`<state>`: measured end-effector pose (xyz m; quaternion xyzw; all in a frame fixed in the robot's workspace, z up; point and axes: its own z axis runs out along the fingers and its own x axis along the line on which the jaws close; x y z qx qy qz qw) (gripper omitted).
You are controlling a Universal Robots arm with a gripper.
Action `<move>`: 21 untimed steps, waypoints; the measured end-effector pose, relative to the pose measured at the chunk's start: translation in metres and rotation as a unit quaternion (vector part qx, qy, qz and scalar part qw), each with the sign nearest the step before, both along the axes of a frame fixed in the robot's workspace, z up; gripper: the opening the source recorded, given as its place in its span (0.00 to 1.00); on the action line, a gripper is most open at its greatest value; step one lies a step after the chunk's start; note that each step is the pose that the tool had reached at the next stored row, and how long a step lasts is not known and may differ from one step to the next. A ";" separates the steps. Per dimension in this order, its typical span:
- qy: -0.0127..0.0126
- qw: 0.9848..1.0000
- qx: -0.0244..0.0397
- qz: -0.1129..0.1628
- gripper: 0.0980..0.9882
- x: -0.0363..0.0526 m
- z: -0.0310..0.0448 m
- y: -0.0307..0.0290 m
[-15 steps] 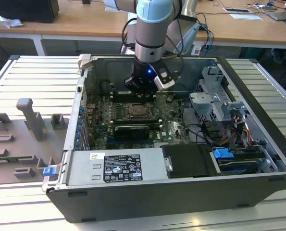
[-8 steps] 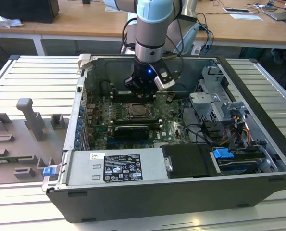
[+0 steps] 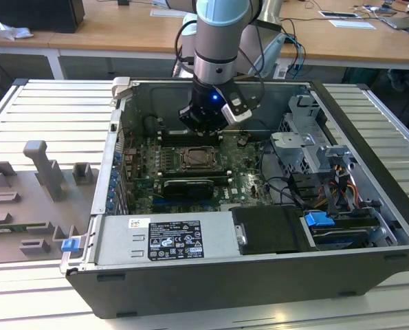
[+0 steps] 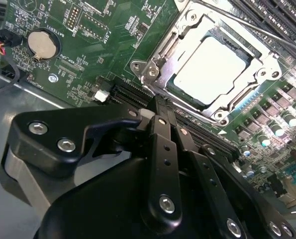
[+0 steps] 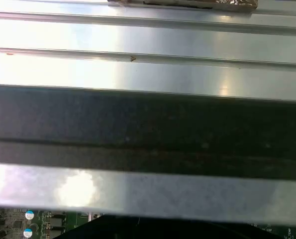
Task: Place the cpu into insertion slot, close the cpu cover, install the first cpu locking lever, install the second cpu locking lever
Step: 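Install the first cpu locking lever, then install the second cpu locking lever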
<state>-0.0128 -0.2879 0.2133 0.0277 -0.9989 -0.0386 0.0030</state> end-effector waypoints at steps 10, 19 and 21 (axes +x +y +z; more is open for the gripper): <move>0.000 1.000 0.000 0.000 0.01 0.0001 0.0000 -0.0049; 0.000 1.000 0.000 0.001 0.01 0.0001 0.0000 -0.0200; 0.000 1.000 0.000 0.001 0.01 0.0001 0.0008 -0.0236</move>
